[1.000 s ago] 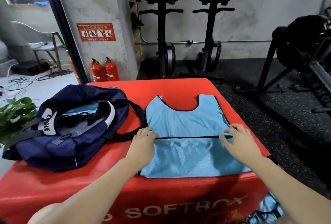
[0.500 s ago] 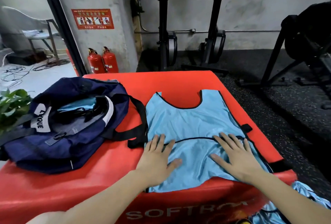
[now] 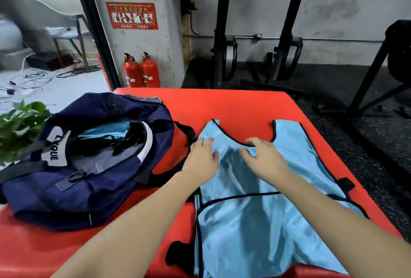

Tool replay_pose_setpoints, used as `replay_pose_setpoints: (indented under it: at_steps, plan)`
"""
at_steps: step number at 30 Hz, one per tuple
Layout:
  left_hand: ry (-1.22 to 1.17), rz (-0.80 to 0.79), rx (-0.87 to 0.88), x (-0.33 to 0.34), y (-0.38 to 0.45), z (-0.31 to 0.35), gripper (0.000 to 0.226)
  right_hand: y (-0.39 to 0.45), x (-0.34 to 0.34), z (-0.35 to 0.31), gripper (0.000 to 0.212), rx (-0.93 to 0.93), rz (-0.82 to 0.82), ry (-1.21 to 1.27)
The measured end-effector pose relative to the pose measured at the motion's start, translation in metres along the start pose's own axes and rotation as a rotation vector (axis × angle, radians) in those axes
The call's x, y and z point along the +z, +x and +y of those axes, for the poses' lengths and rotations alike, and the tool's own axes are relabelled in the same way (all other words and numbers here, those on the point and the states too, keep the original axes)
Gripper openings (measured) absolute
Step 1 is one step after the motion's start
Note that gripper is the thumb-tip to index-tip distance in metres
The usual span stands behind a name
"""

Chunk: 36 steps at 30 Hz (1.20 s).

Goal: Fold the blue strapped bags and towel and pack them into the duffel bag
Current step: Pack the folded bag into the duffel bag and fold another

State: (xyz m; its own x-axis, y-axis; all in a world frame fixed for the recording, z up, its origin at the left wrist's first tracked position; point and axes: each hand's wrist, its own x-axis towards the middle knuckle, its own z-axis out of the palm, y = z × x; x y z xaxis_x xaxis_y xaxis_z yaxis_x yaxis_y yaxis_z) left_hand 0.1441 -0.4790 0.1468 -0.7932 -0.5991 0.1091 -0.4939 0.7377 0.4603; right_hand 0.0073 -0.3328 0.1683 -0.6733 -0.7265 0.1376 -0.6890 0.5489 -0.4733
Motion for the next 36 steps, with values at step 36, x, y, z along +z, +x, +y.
replay_pose_setpoints:
  at_steps: [36]
  plan:
    - [-1.119, 0.174, -0.172, 0.017, 0.138, -0.034, 0.036, 0.141, 0.082, -0.028, 0.005, 0.008, 0.209, 1.003]
